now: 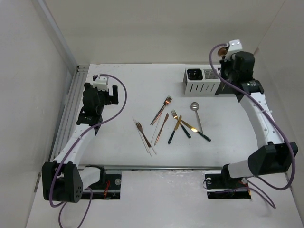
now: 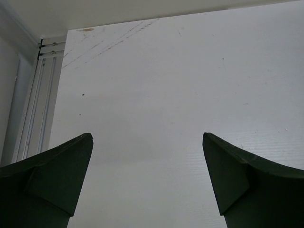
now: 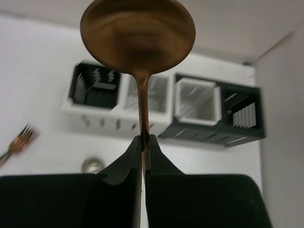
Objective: Sort the eating utensils into containers
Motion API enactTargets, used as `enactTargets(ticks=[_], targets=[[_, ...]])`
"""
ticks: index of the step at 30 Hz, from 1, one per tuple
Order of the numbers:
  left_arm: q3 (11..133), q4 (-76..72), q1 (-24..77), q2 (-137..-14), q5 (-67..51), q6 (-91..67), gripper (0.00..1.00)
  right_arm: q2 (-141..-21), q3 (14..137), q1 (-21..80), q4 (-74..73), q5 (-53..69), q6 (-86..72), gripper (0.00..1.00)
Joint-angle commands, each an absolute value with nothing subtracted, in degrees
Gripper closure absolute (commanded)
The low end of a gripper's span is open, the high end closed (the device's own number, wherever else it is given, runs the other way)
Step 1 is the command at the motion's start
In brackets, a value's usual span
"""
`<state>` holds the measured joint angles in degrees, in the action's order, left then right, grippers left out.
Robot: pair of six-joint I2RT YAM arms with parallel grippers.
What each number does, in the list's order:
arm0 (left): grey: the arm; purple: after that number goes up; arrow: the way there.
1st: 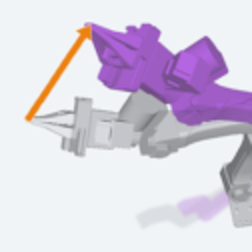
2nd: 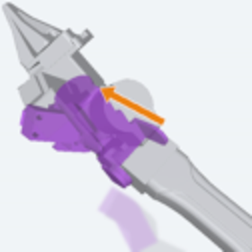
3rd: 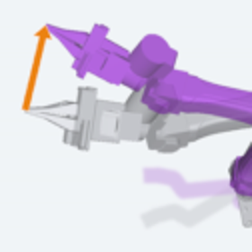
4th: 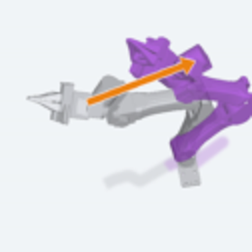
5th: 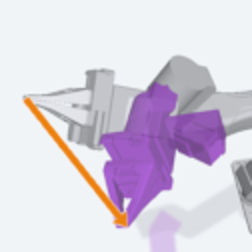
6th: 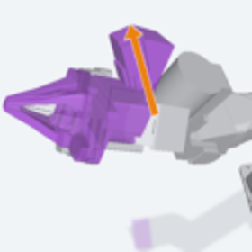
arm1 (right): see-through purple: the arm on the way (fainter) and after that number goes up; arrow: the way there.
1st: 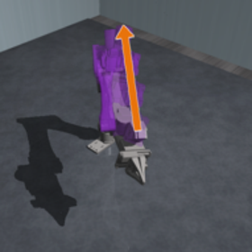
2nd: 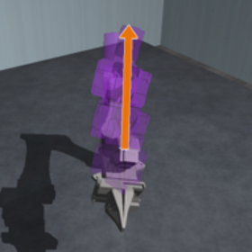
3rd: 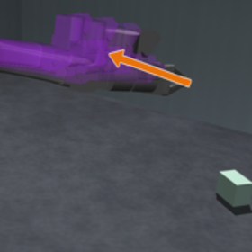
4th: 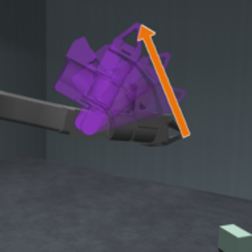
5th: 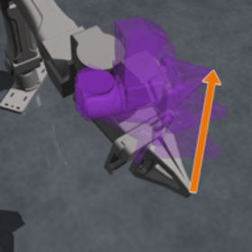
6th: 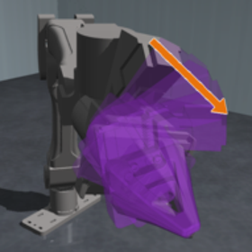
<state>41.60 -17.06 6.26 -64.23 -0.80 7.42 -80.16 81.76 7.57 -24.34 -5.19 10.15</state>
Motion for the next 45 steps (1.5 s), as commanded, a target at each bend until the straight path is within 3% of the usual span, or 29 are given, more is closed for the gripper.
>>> enactTargets(ticks=[1,8,16,32,36,41,45], targets=[[45.70,-17.23,5.89,-64.51,-0.79,8.43,0.00,-82.25,84.54,0.38,-6.79,-5.28,11.69,1.00],[48.95,-14.94,5.89,-67.49,-0.79,7.57,0.03,-98.42,97.19,-10.00,-2.82,-1.24,13.01,1.00],[54.92,-12.84,5.89,-76.28,-0.70,7.56,0.05,-109.94,104.85,-13.89,4.82,-0.62,12.48,1.00],[62.31,-11.78,5.89,-86.40,-2.37,6.33,0.04,-119.00,98.80,-15.03,15.29,-1.23,7.73,1.00],[61.27,-11.78,5.89,-85.69,-2.90,7.81,0.02,-116.29,94.58,-15.03,15.29,-1.23,8.26,0.82],[59.94,-11.78,6.42,-83.06,-2.90,12.47,0.00,-112.78,90.44,-15.03,15.29,-1.23,8.78,0.46],[57.49,-11.78,7.56,-79.29,-3.95,17.21,0.00,-107.95,87.63,-15.03,15.29,-1.76,8.79,0.36]])
